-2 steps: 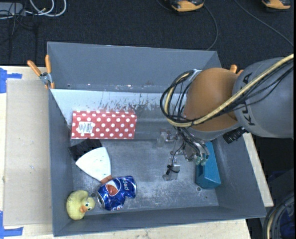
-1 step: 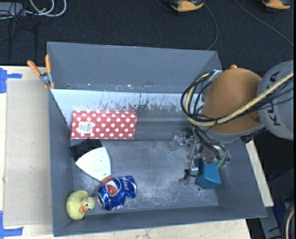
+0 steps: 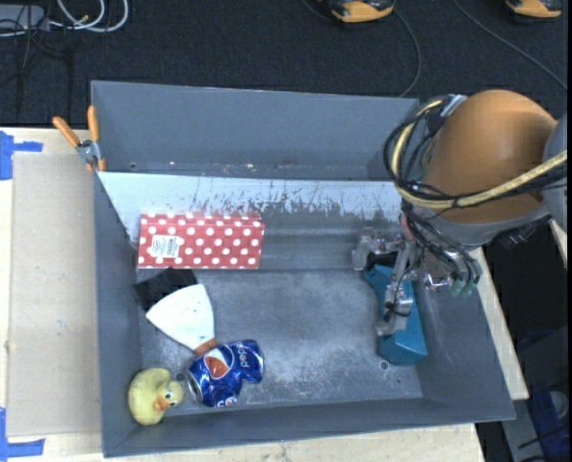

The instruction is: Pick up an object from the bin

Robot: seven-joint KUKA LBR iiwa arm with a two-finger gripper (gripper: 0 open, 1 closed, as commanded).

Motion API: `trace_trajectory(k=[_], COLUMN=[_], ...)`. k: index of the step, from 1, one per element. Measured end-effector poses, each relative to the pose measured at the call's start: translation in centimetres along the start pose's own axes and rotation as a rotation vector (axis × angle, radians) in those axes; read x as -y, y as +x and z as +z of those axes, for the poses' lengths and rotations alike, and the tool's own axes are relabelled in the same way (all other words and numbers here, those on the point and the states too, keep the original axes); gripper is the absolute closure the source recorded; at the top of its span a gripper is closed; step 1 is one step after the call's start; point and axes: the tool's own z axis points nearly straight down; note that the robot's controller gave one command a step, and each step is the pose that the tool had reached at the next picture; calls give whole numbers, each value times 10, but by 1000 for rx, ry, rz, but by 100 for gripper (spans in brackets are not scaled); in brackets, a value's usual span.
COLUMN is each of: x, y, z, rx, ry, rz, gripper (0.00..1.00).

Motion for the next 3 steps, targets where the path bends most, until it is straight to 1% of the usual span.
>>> trace_trajectory(k=[1,2,3], x=[12,23,49], y=[-16,-15,6], z=[10,41,60], rx=[19,-9,20], ry=[2,-3,2], rz=[-9,-37,-27], gripper=[0,0,0])
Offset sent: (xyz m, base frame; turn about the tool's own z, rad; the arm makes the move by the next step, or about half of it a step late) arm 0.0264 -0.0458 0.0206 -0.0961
